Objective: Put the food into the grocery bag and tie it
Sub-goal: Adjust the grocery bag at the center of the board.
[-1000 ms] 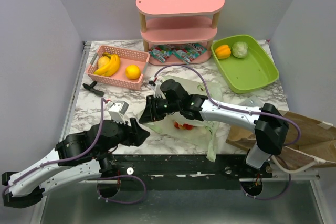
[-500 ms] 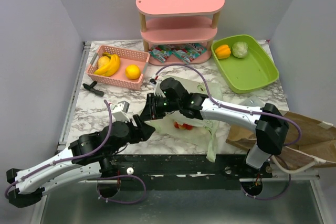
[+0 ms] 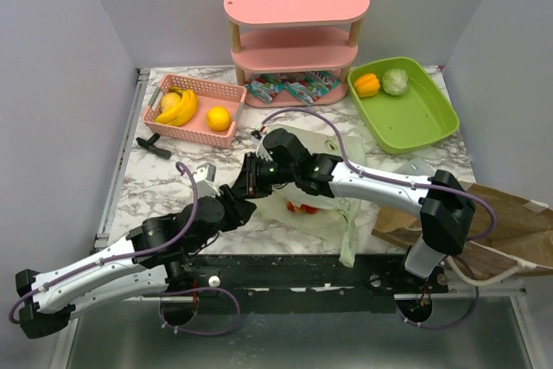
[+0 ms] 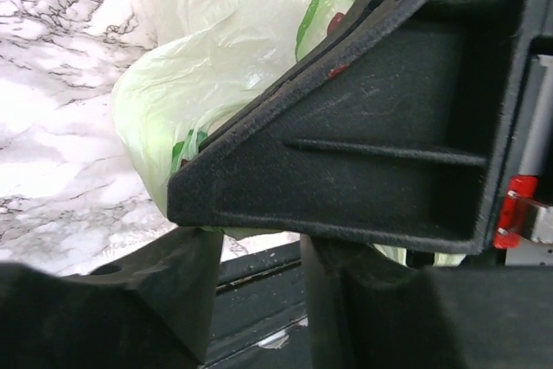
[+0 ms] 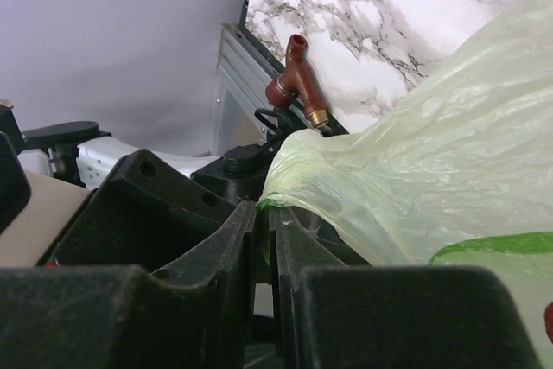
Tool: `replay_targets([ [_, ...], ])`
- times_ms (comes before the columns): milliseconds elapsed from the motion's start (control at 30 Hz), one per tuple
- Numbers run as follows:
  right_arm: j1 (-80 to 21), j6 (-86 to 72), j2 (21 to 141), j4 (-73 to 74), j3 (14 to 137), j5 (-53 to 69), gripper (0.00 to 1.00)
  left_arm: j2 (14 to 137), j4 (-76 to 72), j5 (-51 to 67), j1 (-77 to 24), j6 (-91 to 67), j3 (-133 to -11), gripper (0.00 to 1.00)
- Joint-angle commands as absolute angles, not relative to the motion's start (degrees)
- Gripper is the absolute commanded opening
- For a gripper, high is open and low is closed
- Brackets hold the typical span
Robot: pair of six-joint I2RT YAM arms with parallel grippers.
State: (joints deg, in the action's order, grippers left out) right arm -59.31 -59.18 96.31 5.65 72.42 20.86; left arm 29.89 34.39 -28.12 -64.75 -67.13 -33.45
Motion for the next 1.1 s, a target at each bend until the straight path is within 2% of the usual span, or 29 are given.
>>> replay_targets([
  [0,-59.74,-61.34,94.66,5.25,72.15,20.43,0.18,32.06,32.43,-30.50,-65.04,-67.47,-33.71,0.34],
  [100,-59.74,-61.26,94.27,6.02,72.04,20.64,0.18,32.49,32.56,-30.65,-65.02,-67.40,-33.51,0.18],
  [300,-59.74,-61.53,92.79,7.29,70.79,19.92,0.18,31.52,33.44,-30.84,-65.04,-67.68,-32.75,0.00],
  [367,-59.71,-60.99,92.40,8.26,70.97,19.12,0.20,30.96,33.88,-30.70,-65.03,-67.83,-32.57,0.00],
  [433,-59.73,-59.90,92.29,9.39,71.63,18.64,0.29,30.35,35.39,-30.67,-65.03,-68.34,-32.71,0.00],
  [467,-59.70,-59.16,92.29,9.98,72.07,18.65,0.35,30.05,36.88,-30.68,-65.04,-68.91,-32.87,0.00],
  [567,-59.76,-56.81,92.37,14.39,74.62,17.46,0.66,27.99,41.51,-30.07,-65.04,-70.48,-33.26,0.00],
  [633,-59.78,-55.12,92.16,18.09,76.15,15.39,0.74,26.08,45.14,-29.66,-65.02,-71.80,-33.34,0.00],
  [867,-59.74,-51.20,88.77,26.49,77.00,7.82,0.77,19.76,57.34,-29.99,-64.96,-76.26,-33.11,0.00],
  [1067,-59.80,-50.16,86.11,30.79,74.43,2.90,0.78,20.47,66.50,-31.36,-65.01,-79.64,-35.23,0.00],
])
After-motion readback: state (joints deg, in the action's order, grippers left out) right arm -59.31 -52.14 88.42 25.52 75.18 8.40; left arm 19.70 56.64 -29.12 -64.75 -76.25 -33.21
